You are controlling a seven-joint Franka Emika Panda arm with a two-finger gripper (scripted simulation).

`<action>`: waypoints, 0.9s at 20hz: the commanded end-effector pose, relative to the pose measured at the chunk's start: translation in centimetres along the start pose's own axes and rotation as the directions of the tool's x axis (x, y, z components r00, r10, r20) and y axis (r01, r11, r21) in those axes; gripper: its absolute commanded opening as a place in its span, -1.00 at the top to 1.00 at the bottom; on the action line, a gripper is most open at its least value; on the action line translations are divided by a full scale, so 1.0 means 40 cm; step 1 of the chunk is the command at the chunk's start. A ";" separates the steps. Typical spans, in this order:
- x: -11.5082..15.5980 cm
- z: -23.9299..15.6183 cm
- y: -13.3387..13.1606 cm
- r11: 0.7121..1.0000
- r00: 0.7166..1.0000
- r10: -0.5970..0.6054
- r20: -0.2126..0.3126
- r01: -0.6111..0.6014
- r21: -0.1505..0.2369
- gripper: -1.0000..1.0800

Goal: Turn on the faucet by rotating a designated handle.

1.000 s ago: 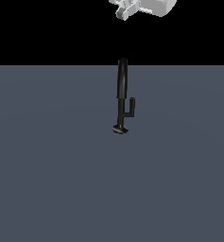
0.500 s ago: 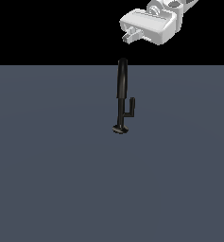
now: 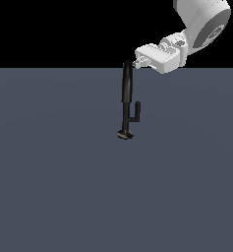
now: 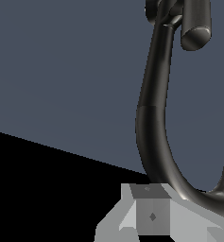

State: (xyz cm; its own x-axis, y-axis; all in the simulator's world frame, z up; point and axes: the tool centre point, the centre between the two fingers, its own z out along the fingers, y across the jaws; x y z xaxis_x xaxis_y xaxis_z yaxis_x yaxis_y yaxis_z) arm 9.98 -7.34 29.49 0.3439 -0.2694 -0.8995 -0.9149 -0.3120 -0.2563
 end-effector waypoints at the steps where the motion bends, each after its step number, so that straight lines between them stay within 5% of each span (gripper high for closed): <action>1: 0.052 0.001 -0.002 0.998 0.998 0.047 0.046 -0.049 0.046 1.00; 11: 0.252 0.029 0.012 0.947 0.951 0.207 0.230 -0.253 0.196 1.00; 18: 0.358 0.065 0.033 0.893 0.901 0.275 0.336 -0.369 0.259 1.00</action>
State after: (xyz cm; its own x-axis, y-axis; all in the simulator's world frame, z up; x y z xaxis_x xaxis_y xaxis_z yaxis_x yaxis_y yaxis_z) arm 13.04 -9.28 16.12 0.0043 -0.0401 -0.9992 -0.9993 0.0374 -0.0058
